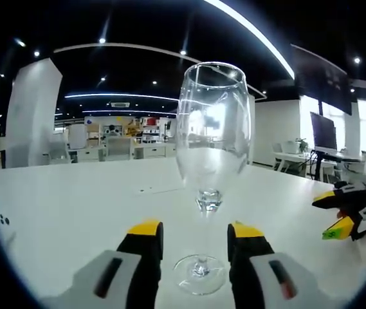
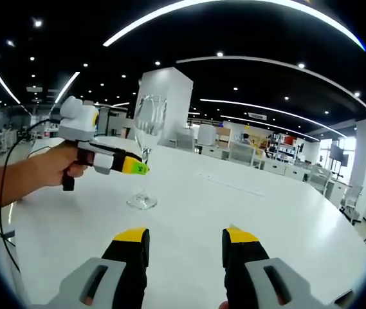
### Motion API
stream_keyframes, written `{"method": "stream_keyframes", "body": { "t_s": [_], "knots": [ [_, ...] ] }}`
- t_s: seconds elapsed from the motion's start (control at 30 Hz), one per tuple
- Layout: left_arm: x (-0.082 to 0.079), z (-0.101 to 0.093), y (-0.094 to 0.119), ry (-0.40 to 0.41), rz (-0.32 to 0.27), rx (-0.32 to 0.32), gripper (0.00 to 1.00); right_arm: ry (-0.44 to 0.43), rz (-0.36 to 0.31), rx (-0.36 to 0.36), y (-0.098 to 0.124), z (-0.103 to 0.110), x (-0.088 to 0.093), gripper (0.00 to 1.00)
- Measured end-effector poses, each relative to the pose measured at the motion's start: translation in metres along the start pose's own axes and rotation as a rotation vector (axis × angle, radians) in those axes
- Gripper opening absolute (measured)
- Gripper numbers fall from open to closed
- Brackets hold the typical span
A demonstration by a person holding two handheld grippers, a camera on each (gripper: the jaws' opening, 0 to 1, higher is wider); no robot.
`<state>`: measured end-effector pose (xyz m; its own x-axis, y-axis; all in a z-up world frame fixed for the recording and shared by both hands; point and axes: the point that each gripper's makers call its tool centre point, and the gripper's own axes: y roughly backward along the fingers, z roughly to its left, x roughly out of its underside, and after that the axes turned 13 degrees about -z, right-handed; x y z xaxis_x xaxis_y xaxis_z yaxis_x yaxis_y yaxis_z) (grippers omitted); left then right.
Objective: Stand the stemmed glass upright on the table place it in front of you
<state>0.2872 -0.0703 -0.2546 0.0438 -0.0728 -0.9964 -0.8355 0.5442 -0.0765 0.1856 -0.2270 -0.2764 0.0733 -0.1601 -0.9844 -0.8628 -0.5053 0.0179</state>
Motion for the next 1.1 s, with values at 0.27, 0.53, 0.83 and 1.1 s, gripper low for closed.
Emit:
{"method": "stream_keyframes", "body": {
  "t_s": [0.27, 0.53, 0.83, 1.1],
  "knots": [
    [-0.0005, -0.0002, -0.0011, -0.001, -0.002, 0.001, 0.41, 0.000, -0.001, 0.001, -0.0001, -0.0009, 0.0002, 0.48],
    [0.0008, -0.0012, -0.0039, 0.003, 0.003, 0.003, 0.40, -0.001, -0.001, 0.002, -0.0003, -0.0017, 0.0003, 0.48],
    [-0.0009, -0.0019, -0.0053, 0.002, 0.001, 0.003, 0.39, -0.002, -0.003, 0.001, 0.0002, -0.0012, -0.0005, 0.48],
    [0.0005, -0.0010, -0.0066, -0.005, 0.010, 0.002, 0.38, -0.002, -0.002, 0.002, 0.0006, -0.0007, -0.0007, 0.48]
  ]
}}
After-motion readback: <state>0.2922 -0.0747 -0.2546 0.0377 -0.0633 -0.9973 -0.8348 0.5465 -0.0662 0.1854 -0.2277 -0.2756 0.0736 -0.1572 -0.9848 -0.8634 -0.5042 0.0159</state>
